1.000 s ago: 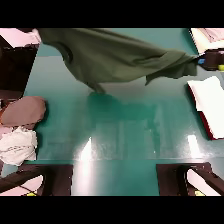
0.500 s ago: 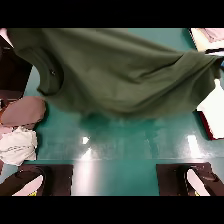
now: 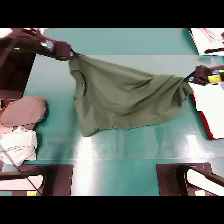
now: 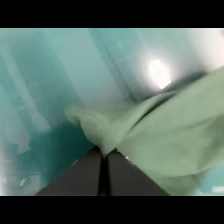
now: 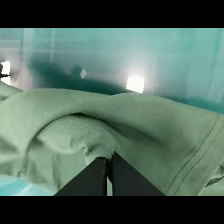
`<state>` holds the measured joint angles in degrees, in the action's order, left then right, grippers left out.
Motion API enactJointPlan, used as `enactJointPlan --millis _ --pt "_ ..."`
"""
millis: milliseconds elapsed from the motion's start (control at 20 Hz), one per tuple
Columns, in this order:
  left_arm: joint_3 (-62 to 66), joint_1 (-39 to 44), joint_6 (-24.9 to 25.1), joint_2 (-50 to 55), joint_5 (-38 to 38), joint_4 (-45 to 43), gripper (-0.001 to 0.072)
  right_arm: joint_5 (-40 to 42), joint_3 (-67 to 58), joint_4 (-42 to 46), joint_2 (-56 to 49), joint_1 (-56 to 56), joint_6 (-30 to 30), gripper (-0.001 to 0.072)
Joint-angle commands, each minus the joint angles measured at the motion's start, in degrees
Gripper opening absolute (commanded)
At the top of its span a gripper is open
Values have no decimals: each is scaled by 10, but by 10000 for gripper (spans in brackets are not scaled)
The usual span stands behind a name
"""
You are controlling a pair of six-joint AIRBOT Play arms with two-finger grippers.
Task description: Fold the shirts.
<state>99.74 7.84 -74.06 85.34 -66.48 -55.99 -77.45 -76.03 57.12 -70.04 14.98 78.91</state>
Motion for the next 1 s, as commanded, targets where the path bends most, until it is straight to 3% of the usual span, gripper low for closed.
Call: enactJointPlan --millis 0,50,100,150,200,250,350,450,550,600,650,800,950 --pt "-5 0 -12 73 111 12 26 72 0 -4 -83 -10 2 20" --pt "-6 0 -12 75 126 9 27 95 0 -4 -93 -10 2 20" --pt "-4 0 -12 75 139 9 94 117 0 -5 -100 -10 1 20" --pt "1 -2 -12 75 146 6 366 139 0 -6 -104 -10 1 68" --pt "8 -6 -14 74 141 6 561 156 0 -6 -104 -10 1 333" --pt "18 -12 -14 74 126 5 551 162 -2 -6 -100 -5 1 505" --pt "49 -36 -15 73 59 5 552 123 -28 -6 -94 16 1 490" --pt "65 -71 -14 63 -35 6 552 65 -40 -6 -70 42 -14 374" --pt "63 -106 -10 57 -142 -1 544 22 -16 -5 -26 57 -40 365" --pt "43 -122 -10 55 -180 -1 430 9 9 -5 0 64 -47 365" --pt "11 -132 -10 49 -202 4 422 5 37 -6 26 67 -48 365" --pt "-164 -142 10 -5 -178 12 422 19 128 -6 101 63 -50 365" --pt "-386 -142 40 -85 -72 52 422 47 191 -6 159 49 -49 365"
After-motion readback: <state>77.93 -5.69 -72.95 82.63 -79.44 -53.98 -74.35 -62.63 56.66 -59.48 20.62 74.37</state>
